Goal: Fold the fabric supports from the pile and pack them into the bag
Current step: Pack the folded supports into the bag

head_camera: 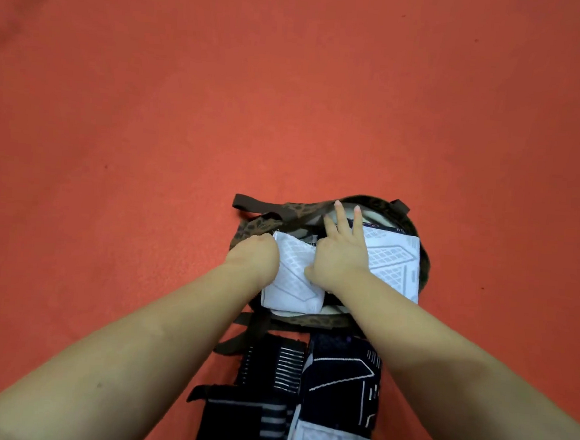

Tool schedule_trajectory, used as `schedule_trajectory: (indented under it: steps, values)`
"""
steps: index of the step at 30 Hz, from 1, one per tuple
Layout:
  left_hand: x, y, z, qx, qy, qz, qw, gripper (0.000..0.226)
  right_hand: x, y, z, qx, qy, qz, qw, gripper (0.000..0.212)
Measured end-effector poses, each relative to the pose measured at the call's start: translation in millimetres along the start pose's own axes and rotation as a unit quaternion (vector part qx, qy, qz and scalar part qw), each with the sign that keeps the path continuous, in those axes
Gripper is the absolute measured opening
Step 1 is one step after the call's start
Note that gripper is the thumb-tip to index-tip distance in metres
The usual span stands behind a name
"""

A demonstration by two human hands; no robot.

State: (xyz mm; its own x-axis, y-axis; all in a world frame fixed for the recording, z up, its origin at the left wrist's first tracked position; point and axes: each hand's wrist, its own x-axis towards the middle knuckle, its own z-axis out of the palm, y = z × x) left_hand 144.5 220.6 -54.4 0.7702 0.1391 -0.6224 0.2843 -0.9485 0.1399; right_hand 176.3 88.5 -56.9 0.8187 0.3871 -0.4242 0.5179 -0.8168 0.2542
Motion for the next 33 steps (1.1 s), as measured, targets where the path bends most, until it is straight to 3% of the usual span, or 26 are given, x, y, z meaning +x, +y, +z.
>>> schedule_trajectory:
  steps: [4, 6, 8, 10, 12, 16, 21, 24, 26, 28, 31, 33]
  values:
    - [-15, -4, 8, 0.126, 0.090, 0.038, 0.987, 0.035, 6, -7, 6, -0.008, 0.040, 0.020, 0.999, 0.023]
    - [-20, -9, 12, 0.211, 0.130, 0.114, 0.962, 0.036, 5, -12, 12, 0.008, 0.107, 0.025, 0.994, 0.023]
    - [-18, -16, 15, 0.278, 0.140, 0.193, 0.930, 0.039, 3, -16, 18, 0.040, 0.175, 0.027, 0.983, 0.041]
    - [-11, -19, 14, 0.325, 0.099, 0.228, 0.913, 0.053, -3, -21, 25, 0.053, 0.194, 0.004, 0.980, 0.052]
    - [-5, -17, 12, 0.349, 0.034, 0.214, 0.912, 0.068, -11, -23, 23, 0.012, 0.167, -0.026, 0.986, 0.049]
    - [5, -11, 18, 0.364, -0.065, 0.159, 0.915, 0.080, -12, -18, 21, -0.089, 0.003, -0.058, 0.994, 0.065]
    - [18, -8, 29, 0.351, -0.079, 0.129, 0.924, 0.082, 2, -27, 22, -0.151, -0.074, -0.073, 0.983, 0.070]
    - [17, -5, 29, 0.333, -0.060, 0.133, 0.932, 0.080, 2, -30, 17, -0.166, -0.075, -0.069, 0.981, 0.069]
    - [7, -6, 25, 0.326, -0.029, 0.162, 0.931, 0.072, -7, -29, 10, -0.107, -0.042, -0.066, 0.991, 0.063]
    - [-6, -7, 26, 0.280, 0.019, 0.211, 0.937, 0.059, -26, -26, 10, 0.035, 0.066, -0.066, 0.995, 0.047]
    - [-28, -8, 39, 0.191, 0.174, 0.327, 0.909, 0.021, -65, -22, 27, 0.196, 0.298, -0.049, 0.933, 0.011]
    - [-45, -4, 51, 0.146, 0.184, 0.366, 0.901, 0.011, -95, -21, 46, 0.261, 0.322, -0.036, 0.910, 0.013]
